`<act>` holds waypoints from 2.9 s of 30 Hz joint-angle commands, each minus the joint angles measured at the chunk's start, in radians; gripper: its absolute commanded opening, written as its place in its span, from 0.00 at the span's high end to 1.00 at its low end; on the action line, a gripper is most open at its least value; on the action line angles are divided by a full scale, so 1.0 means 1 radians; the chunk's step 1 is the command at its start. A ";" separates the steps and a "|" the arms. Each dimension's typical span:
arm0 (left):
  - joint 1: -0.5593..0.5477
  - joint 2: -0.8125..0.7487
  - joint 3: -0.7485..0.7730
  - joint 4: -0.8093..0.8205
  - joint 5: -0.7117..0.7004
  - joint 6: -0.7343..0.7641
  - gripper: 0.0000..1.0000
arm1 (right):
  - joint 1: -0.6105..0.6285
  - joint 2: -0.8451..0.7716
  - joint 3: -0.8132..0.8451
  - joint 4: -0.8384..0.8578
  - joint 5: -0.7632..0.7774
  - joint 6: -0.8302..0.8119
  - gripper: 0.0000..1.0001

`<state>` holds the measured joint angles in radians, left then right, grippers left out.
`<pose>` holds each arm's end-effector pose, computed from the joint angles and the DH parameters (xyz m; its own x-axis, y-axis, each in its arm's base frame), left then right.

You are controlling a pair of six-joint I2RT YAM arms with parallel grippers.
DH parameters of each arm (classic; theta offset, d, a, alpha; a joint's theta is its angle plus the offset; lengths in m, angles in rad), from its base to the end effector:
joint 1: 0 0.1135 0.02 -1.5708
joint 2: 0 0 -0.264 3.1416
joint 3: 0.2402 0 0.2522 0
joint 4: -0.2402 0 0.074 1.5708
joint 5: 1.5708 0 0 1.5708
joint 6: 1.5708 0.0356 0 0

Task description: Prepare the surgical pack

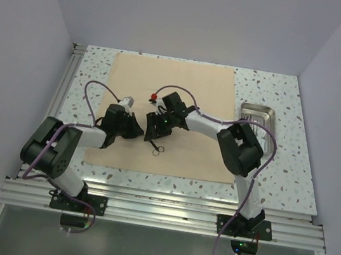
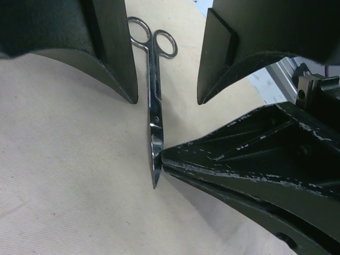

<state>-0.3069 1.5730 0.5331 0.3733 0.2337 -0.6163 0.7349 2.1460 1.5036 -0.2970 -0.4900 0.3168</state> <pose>0.2661 -0.0930 0.1295 -0.7512 -0.3518 -0.5586 0.0407 0.8198 -0.5711 0.3285 0.3195 0.1512 -0.8176 -0.3684 -0.4426 -0.5714 0.6137 0.5449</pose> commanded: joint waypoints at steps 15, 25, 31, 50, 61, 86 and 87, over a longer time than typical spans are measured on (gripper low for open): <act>0.006 -0.039 -0.032 0.145 0.084 -0.017 0.99 | 0.060 -0.037 -0.121 0.022 0.277 -0.059 0.51; 0.015 -0.199 -0.058 0.001 -0.143 -0.020 0.88 | 0.144 -0.080 -0.177 0.047 0.576 -0.038 0.56; 0.023 -0.237 -0.065 -0.045 -0.211 -0.037 0.85 | 0.184 -0.029 -0.155 0.015 0.718 -0.053 0.61; 0.023 -0.280 -0.097 0.036 -0.073 -0.008 0.46 | 0.181 -0.170 -0.265 0.179 0.598 -0.002 1.00; 0.023 -0.208 -0.003 -0.023 0.041 -0.037 0.29 | 0.136 -0.285 -0.350 0.346 0.459 0.044 1.00; -0.017 0.007 0.143 -0.056 0.259 -0.184 0.42 | 0.124 -0.363 -0.445 0.481 0.436 0.008 1.00; -0.018 0.010 0.140 -0.048 0.262 -0.192 0.43 | 0.124 -0.365 -0.447 0.483 0.441 0.007 1.00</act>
<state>-0.3168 1.5719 0.6514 0.2718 0.4469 -0.7597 0.8627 1.8137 1.0538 0.1307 -0.0448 0.3393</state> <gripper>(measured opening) 0.578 0.056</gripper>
